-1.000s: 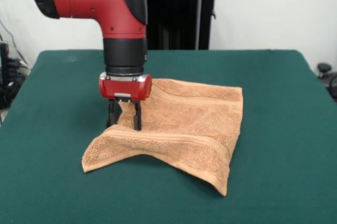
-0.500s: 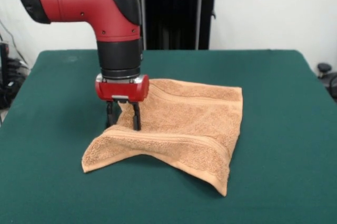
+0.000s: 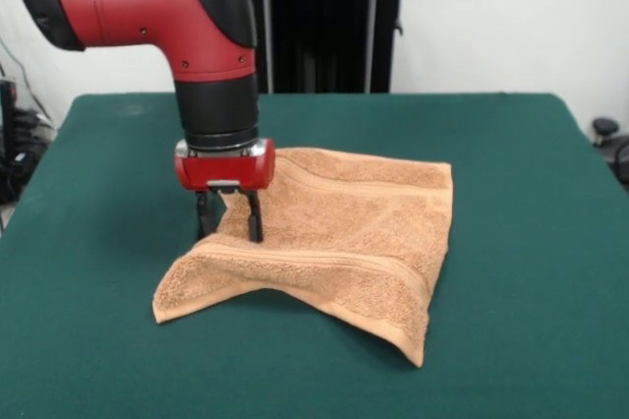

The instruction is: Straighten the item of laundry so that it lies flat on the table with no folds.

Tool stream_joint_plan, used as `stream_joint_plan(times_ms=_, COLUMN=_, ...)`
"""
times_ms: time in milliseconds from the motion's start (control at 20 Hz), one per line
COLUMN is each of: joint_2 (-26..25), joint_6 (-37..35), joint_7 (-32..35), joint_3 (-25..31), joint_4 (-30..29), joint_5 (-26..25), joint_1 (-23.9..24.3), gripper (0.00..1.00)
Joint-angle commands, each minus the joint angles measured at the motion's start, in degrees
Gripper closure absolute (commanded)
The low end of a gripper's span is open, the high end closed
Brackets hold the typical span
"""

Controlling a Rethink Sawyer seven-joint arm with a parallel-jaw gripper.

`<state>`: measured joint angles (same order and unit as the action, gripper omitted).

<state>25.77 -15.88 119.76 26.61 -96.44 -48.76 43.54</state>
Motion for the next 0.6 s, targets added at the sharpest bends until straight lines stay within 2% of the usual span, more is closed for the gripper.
stream_joint_plan(times_ms=50, joint_2=-10.44, joint_6=-12.85, joint_7=-30.22, joint_3=2.27, joint_4=13.56, joint_5=-9.58, joint_1=4.21, gripper=0.0)
stream_joint_plan(times_ms=600, joint_2=-17.16, joint_6=-8.93, joint_7=-32.33, joint_3=8.82, joint_4=20.63, joint_5=-12.91, joint_1=4.02, gripper=0.0)
